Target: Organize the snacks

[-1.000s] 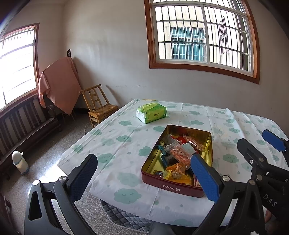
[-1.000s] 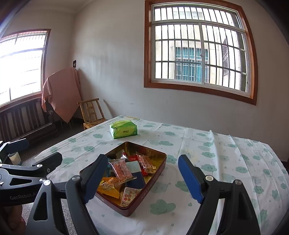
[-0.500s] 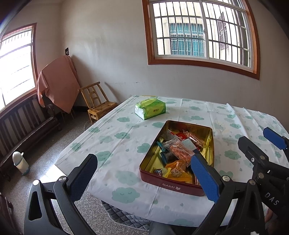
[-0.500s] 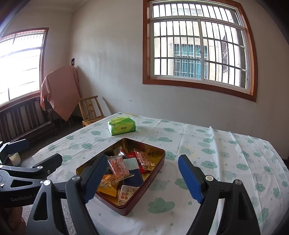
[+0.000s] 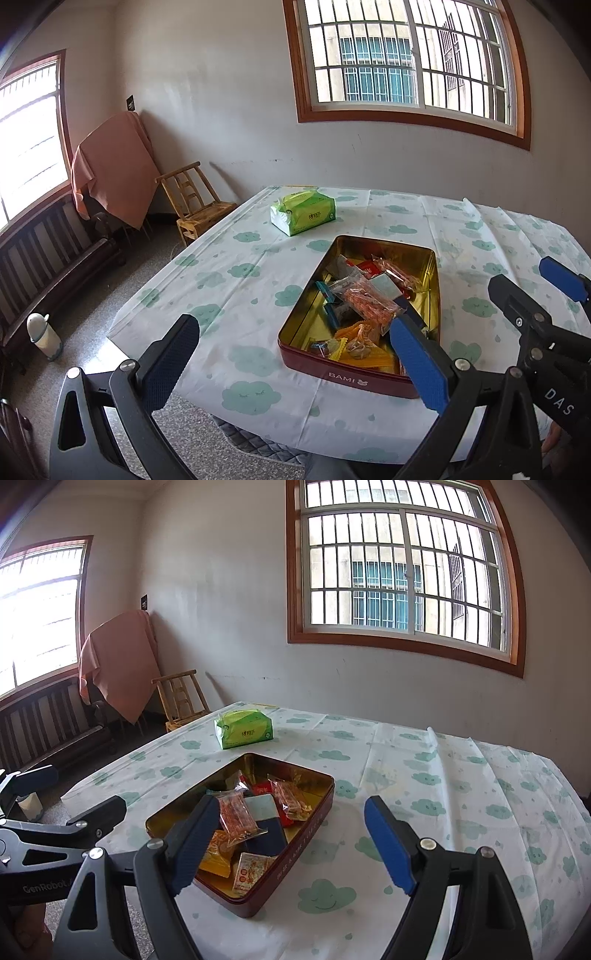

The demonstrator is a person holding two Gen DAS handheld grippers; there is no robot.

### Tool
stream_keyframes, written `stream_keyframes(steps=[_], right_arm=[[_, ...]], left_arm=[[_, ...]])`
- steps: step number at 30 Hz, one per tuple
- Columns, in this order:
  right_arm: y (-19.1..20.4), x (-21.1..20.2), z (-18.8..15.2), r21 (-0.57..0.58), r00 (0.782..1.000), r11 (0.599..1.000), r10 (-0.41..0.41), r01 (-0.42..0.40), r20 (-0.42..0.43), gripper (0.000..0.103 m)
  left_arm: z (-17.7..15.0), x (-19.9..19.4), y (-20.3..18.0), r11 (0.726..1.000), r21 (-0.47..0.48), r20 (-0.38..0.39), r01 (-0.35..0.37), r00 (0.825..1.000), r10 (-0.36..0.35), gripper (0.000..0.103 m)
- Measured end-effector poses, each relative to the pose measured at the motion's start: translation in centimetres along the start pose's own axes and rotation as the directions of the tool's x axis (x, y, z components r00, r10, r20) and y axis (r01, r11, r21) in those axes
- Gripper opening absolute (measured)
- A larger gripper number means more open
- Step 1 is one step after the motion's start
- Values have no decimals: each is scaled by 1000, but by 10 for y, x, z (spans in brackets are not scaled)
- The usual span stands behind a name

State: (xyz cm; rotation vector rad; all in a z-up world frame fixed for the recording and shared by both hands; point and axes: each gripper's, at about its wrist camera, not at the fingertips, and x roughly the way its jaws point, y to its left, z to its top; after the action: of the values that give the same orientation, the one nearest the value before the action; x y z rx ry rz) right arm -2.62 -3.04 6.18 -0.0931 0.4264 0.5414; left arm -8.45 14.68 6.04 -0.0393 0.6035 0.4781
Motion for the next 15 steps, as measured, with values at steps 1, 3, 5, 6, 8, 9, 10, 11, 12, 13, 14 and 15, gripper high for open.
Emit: stream_keyframes(steps=[1,3,5,6,8,9,10,11,12,13,14,15], right_arm=[[-1,1,-1,2,1000,1000,1,-1,-2,82],[-2,3,-1,3,1000,1000,0,0,-3,82],[-4,5,-1,6,1000,1000,0,0,-6,82],[-5,6,-1,8,1000,1000,0,0,-6,82],[-7,8,-1,13,1000,1000,-1,1,-9,82],[-8,9,0,17,1000,1000,-1,2,-11,82],[-9,10,0,18,1000,1000,-2,2,-11,82],[-11,10,0,21,1000,1000,-3,3,-12,82],[-12,11,0,23,1000,1000,-4,4,-13,82],[-14,13,-1,23,1000,1000,-5,5,-14,82],[-15,14,-1,23,1000,1000,-8,8,-15,82],[-16,15,0,23,1000,1000,-10,10,-16,82]], left_arm=[[0,1,-1,1000,2,-3,0,1000,0,103],[1,4,-3,1000,6,-7,0,1000,0,103],[1,6,-5,1000,10,-10,-1,1000,1,103],[2,7,-6,1000,11,-11,-2,1000,2,103],[3,9,-8,1000,16,-16,-3,1000,3,103],[4,11,-9,1000,18,-18,-2,1000,3,103],[4,12,-10,1000,19,-21,-1,1000,2,103],[5,13,-11,1000,21,-23,-1,1000,2,103],[5,14,-12,1000,24,-24,-3,1000,3,103],[6,15,-14,1000,26,-26,-3,1000,4,103],[6,16,-15,1000,27,-28,-2,1000,3,103],[7,17,-16,1000,29,-30,0,1000,1,103]])
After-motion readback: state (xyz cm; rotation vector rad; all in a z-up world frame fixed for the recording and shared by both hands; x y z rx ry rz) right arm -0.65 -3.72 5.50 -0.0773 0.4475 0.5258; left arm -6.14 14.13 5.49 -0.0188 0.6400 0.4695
